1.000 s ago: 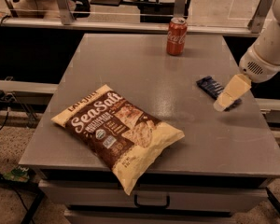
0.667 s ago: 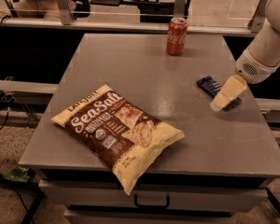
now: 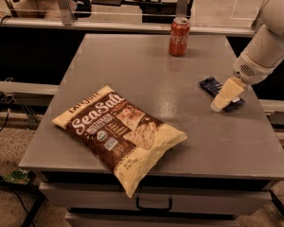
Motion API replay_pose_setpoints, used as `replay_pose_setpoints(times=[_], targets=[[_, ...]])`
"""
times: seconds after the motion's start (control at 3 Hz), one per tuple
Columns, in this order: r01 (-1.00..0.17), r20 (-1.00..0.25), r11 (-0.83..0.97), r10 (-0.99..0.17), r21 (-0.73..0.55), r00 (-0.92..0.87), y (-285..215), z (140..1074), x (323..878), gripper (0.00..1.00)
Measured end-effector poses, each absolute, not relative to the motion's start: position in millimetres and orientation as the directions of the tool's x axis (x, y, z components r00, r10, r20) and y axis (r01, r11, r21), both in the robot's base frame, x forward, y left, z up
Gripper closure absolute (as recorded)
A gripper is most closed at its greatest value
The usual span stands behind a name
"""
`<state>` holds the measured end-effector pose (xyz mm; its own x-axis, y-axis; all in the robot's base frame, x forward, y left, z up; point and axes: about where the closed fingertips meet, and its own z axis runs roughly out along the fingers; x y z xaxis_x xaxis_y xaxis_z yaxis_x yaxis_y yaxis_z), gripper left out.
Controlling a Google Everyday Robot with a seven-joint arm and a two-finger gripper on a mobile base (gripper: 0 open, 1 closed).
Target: Move rxbar blueberry near brown chip bag
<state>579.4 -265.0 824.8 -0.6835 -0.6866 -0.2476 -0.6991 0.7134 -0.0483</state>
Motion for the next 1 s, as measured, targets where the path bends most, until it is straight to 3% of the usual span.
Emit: replay_pose_setpoints(times=[0.33, 0.67, 1.0], targets=[[-0.709, -0.246, 0.704, -0.695, -0.042, -0.675, -260.8, 823.4, 580.8, 0.42], [-0.712, -0.246, 0.701, -0.698, -0.041, -0.673, -259.6, 829.3, 581.1, 0.74], [-0.712, -0.246, 0.701, -0.698, -0.041, -0.673, -259.6, 833.9, 581.1, 0.96]])
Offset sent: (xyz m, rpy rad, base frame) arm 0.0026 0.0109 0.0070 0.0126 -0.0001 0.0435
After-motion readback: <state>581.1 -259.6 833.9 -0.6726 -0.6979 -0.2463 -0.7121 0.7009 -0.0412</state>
